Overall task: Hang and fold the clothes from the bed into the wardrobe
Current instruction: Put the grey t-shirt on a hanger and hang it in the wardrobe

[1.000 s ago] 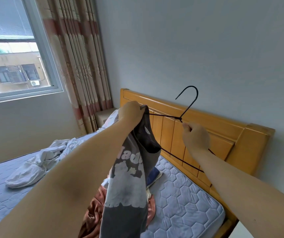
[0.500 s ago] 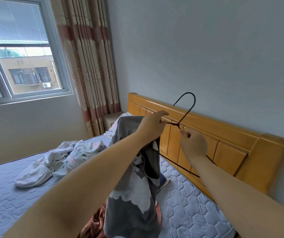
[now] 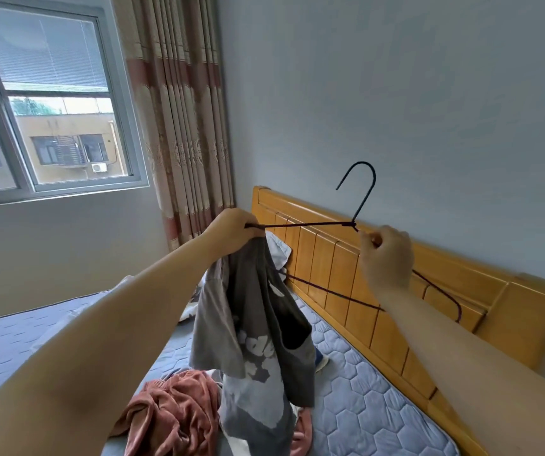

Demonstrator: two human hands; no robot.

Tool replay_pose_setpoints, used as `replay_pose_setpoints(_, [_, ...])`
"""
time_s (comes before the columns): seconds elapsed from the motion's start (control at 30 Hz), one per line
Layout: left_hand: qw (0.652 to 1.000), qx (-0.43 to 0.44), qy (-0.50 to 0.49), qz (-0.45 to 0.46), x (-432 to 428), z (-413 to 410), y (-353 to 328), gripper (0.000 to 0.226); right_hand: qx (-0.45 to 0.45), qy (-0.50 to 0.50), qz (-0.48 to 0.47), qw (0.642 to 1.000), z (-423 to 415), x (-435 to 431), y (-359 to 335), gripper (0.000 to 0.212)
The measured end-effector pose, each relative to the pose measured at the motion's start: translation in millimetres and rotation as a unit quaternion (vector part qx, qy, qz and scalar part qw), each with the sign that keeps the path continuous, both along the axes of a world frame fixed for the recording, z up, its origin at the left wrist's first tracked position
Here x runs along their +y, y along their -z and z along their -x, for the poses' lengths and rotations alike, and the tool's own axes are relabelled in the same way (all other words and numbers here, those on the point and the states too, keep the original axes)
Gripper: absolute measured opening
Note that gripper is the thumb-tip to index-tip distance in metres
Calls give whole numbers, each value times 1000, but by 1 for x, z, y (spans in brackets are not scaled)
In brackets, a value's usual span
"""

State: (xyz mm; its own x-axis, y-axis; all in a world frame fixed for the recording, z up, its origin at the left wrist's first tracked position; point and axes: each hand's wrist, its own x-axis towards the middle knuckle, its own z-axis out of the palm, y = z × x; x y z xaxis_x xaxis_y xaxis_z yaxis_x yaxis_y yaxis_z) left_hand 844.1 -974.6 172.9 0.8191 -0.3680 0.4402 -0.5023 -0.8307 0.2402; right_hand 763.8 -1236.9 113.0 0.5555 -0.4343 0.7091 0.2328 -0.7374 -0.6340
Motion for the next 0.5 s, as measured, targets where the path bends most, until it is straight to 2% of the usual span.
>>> replay_pose_setpoints(0.03, [1000,-7,2,24,-2,1,0,22,-46,19,15,999,1,3,-2,7])
replay_pose_setpoints(0.1, [999,8,16,44,-10,5,-1,21,-124,9,96,988,3,14,-2,25])
replay_pose_setpoints(0.17, [997,37,39,46,-18,10,-2,21,-138,-54,215,965,3,27,-6,33])
replay_pose_setpoints(0.23, [997,48,48,43,-24,15,-2,23,-74,-58,343,935,0,38,-18,36])
replay_pose_setpoints(0.3, [997,40,51,44,-26,19,-1,24,53,-19,461,886,-5,40,-33,34])
replay_pose_setpoints(0.33, [997,32,54,52,-26,20,-1,25,127,-15,488,864,-7,37,-39,29])
replay_pose_setpoints(0.37, [996,21,56,64,-25,22,-1,25,192,-27,487,852,-9,33,-41,23])
replay_pose_setpoints(0.43, [995,1,57,84,-24,25,-2,24,279,-126,379,873,-6,29,-42,26])
replay_pose_setpoints(0.5, [997,-7,68,43,-27,29,-6,22,252,-175,271,913,-6,31,-36,34])
